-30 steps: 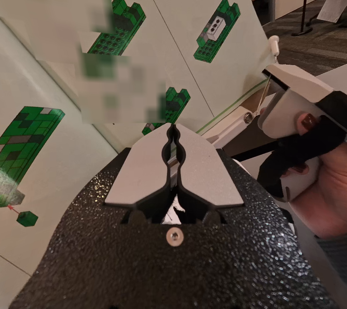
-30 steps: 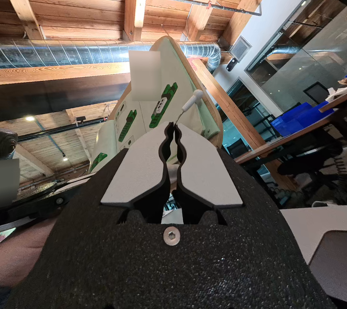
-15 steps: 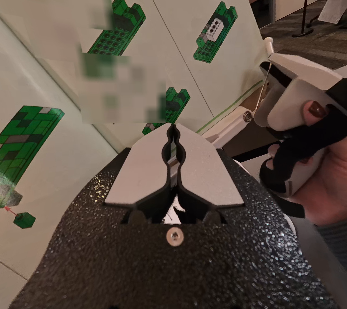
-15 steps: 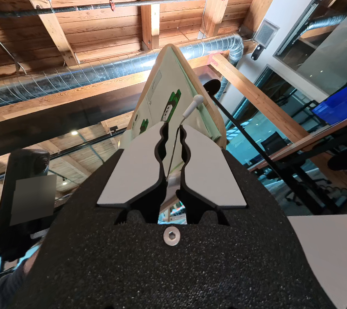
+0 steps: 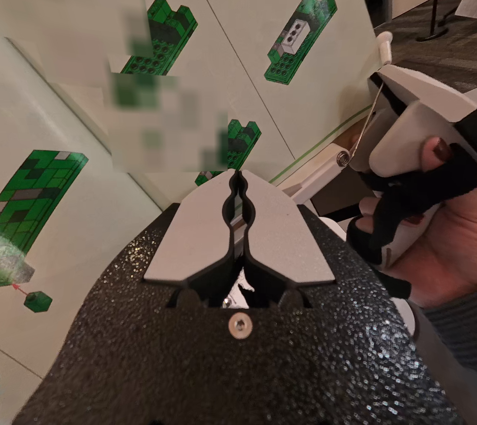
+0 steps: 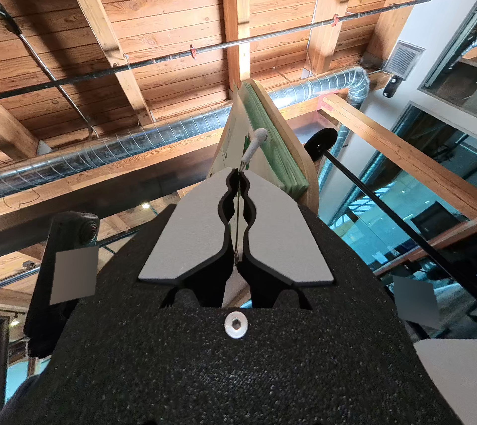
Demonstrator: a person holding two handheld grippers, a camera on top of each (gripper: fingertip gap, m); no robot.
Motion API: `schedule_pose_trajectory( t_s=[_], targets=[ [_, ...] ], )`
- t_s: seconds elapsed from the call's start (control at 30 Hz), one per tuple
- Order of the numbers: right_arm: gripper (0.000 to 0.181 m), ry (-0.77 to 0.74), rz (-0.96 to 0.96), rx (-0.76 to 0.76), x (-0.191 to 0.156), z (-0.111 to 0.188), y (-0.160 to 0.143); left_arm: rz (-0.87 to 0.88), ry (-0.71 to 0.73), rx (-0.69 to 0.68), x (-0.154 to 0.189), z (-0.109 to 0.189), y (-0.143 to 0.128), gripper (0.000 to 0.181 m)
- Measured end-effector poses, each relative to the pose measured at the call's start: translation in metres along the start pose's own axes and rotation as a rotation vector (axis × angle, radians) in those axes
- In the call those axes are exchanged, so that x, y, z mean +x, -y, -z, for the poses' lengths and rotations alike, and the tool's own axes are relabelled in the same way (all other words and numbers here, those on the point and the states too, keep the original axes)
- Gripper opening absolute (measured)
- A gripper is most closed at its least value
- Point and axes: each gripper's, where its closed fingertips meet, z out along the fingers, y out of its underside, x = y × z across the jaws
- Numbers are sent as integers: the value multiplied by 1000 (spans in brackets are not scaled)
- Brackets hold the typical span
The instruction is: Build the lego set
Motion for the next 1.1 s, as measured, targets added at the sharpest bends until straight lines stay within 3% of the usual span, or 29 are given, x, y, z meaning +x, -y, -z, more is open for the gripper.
schedule_pose_trajectory(
  t_s=[0.53, 0.63, 0.8, 1.1],
  targets=[
    [12, -52, -11, -100, 5, -5, -1, -7, 3, 0, 1, 0, 0, 0],
    [1, -77, 1, -69, 9, -3, 1, -17, 10, -1, 1, 0, 0, 0],
    [1, -46, 47, -15, 4, -3, 2, -40, 37, -9, 1, 0, -1, 0],
    [1, -31, -59, 34, 7, -4, 3, -48, 37, -6, 1, 0, -1, 0]
  ],
)
